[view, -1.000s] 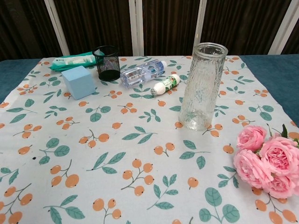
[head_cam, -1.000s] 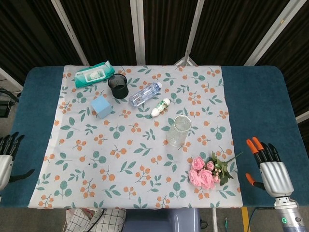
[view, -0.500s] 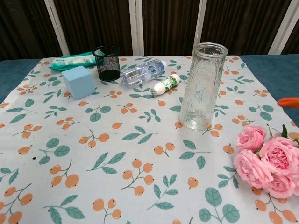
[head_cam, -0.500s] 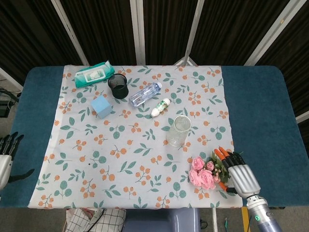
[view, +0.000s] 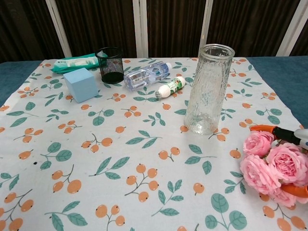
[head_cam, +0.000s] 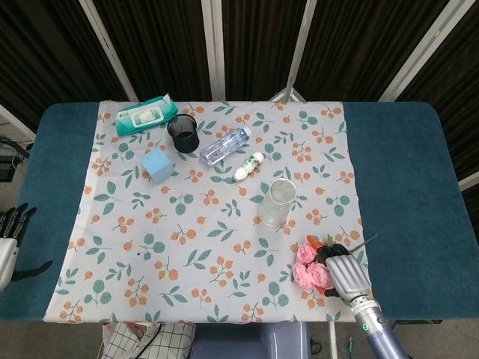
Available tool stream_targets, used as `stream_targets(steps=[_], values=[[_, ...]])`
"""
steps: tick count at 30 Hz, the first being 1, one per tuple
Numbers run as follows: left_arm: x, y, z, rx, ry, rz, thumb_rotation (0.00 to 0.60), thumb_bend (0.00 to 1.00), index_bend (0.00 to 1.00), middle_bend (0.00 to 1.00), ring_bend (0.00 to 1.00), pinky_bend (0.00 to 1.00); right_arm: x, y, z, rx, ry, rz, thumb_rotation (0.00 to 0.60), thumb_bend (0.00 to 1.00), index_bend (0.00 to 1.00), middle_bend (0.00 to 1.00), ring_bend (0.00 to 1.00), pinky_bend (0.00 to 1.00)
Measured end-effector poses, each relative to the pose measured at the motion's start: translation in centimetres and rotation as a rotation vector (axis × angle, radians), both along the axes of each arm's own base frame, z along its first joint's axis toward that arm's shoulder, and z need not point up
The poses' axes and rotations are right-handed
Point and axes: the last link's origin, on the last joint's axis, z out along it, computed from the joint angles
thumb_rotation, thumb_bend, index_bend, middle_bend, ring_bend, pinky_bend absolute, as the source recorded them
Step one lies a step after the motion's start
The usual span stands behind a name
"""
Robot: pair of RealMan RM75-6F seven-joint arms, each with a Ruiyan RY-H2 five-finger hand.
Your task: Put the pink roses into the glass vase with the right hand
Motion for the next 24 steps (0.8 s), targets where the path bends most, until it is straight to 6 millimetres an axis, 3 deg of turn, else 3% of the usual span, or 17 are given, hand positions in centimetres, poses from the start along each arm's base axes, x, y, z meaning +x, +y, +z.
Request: stream_targets(steps=[3,6,8,11,19,24], values=[[0.0,0.0,-0.1,-0.003,0.000,0.001,0.600,0.00,0.00,0.00,0.00,0.00,0.2,-0.3,-0.6,0.000,-0.006,0.000,0.600,0.31,0.18,0.25,0.30,0.20],[0.0,0.0,-0.2,-0.009,-0.001,0.005,0.600,0.00,0.00,0.00,0.00,0.00,0.3,-0.5,-1.0,-0.007,-0.016,-0.002,0.600,0.31,0.31,0.33,0.38,0.26],[0.0,0.0,-0.2,-0.009,-0.002,0.007,0.600,0.00,0.00,0.00,0.00,0.00,0.3,-0.5,-1.0,-0.010,-0.024,-0.004,0.600,0.34,0.43,0.41,0.46,0.35],[0.0,0.0,-0.1,-0.008,-0.004,0.006,0.600,0.00,0.00,0.00,0.00,0.00,0.5,-0.5,-0.7,-0.023,-0.031,0.010,0.600,0.40,0.53,0.48,0.53,0.44],[0.0,-0.1,-0.1,-0.010,-0.009,0.008,0.600,0.00,0.00,0.00,0.00,0.00,2.0,-1.0,2.1,-0.089,-0.119,0.043,0.600,0.42,0.54,0.49,0.53,0.45],[0.0,-0.2,-0.3,-0.018,-0.017,0.016,0.600,0.00,0.00,0.00,0.00,0.00,3.5,-2.2,6.0,-0.181,-0.228,0.050,0.600,0.41,0.54,0.49,0.53,0.45]])
